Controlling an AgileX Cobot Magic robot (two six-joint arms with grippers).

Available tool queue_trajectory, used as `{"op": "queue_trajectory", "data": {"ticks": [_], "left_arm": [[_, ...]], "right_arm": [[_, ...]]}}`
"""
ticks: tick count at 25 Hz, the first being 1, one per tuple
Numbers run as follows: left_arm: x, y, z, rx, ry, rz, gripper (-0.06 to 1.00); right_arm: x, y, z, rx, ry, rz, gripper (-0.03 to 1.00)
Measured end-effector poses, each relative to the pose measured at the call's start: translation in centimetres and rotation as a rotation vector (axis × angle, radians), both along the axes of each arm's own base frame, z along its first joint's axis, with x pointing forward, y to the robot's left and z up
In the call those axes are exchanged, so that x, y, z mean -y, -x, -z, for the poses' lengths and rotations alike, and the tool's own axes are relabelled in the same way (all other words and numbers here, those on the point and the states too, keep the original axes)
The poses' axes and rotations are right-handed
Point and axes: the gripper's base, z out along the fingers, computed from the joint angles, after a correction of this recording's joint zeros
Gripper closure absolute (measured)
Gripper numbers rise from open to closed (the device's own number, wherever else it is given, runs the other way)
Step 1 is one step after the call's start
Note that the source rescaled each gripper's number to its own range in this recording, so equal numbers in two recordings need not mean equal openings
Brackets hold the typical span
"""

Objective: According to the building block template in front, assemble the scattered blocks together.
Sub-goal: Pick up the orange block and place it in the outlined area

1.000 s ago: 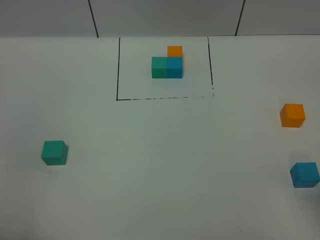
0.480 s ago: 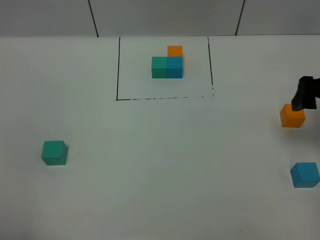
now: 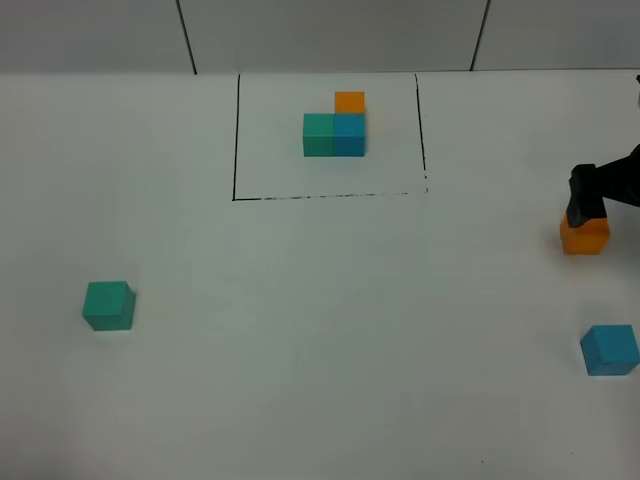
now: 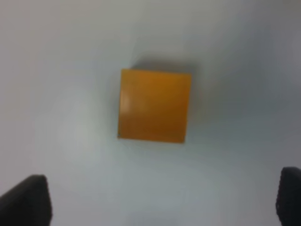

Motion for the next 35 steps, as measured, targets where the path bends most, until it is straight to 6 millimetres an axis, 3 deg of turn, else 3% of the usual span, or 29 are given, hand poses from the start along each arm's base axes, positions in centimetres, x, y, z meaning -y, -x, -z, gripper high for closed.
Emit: {"op": "queue_trajectory", "data": {"ticks": [6,10,19,35], "left_arm": [[0.0,0.0,0.0,0.000,0.000,0.000,0.18],[0.0,0.0,0.0,0.000,0.000,0.000,0.18],[0.0,0.0,0.0,0.000,0.000,0.000,0.18],[0.0,0.0,0.0,0.000,0.000,0.000,0.18]], "right_arm": [[-0.2,-1.7,1.9,-0.022,0.002,-0.007,0.04],[-1.4,-2.6,3.2,-0.027,0.003,-0.038,0.04],[-2.0,-3.2,6.2,-0.063,0.005,-0.052,0.04],[-2.0,-3.7,6.8,-0.024,0.015,-0.059,0.15]]}}
